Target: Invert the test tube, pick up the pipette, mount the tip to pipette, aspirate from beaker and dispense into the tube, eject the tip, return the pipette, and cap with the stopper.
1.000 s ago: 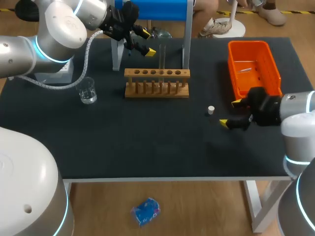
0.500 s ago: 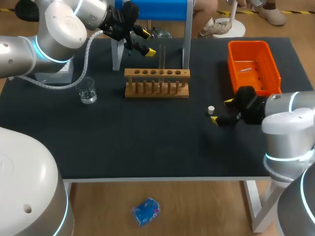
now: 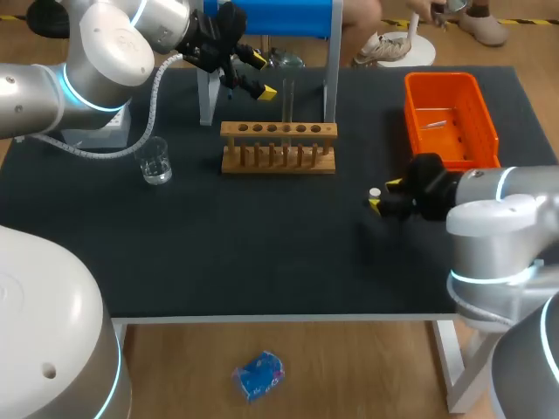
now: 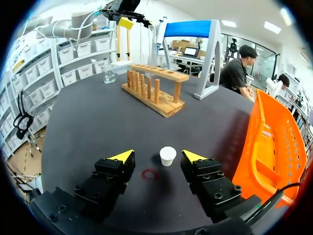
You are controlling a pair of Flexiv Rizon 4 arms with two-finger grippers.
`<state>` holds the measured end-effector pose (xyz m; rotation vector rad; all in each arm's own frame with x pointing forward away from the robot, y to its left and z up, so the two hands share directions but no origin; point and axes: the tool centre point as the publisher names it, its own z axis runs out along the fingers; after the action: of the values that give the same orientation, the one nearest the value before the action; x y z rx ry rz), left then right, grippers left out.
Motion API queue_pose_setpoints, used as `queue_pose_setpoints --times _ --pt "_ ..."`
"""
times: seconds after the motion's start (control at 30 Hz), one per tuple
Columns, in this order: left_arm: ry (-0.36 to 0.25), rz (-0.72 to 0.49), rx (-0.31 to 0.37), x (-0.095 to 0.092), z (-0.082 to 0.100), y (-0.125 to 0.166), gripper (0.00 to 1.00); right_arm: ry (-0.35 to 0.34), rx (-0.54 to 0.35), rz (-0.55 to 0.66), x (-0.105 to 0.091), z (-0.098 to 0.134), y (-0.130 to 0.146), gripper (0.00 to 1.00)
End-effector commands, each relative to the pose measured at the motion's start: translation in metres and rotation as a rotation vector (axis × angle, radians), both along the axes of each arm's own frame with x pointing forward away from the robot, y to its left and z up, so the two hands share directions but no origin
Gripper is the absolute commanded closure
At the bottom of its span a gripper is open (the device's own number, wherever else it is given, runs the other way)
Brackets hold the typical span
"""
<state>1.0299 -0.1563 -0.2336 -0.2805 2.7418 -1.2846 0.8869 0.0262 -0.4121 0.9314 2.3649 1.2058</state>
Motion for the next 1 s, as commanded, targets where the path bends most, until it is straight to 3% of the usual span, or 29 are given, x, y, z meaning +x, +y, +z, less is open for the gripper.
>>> queue_pose_setpoints --times 0.03,0.33,0.4,0.57,0.63,0.83,0.9,1.0 --pt "0.004 -0.002 0.003 0.001 0.001 0.0 0.0 -0.008 0.002 -0.007 0.001 -0.004 0.005 0.36" --pt "0.004 -0.002 0.003 0.001 0.001 0.0 0.0 0.004 0.012 -0.007 0.004 -0.008 0.007 0.4" --pt "0.004 -0.002 0.003 0.001 0.001 0.0 0.0 0.005 0.01 -0.008 0.005 -0.009 0.006 0.45" --pt "0.004 -0.002 0.003 0.001 0.001 0.0 0.0 0.008 0.011 -0.013 0.009 -0.011 0.004 0.41" --pt "0.004 -0.002 0.003 0.001 0.001 0.0 0.0 0.009 0.014 -0.017 0.011 -0.012 0.004 0.35" --pt "0.004 -0.002 0.003 0.001 0.001 0.0 0.0 0.019 0.031 -0.023 0.017 -0.015 0.006 0.34" --pt "0.004 -0.002 0.003 0.001 0.001 0.0 0.0 0.02 0.035 -0.022 0.018 -0.016 0.006 0.52" --pt "0.004 -0.002 0.003 0.001 0.001 0.0 0.0 0.019 0.039 -0.023 0.02 -0.016 0.007 0.48"
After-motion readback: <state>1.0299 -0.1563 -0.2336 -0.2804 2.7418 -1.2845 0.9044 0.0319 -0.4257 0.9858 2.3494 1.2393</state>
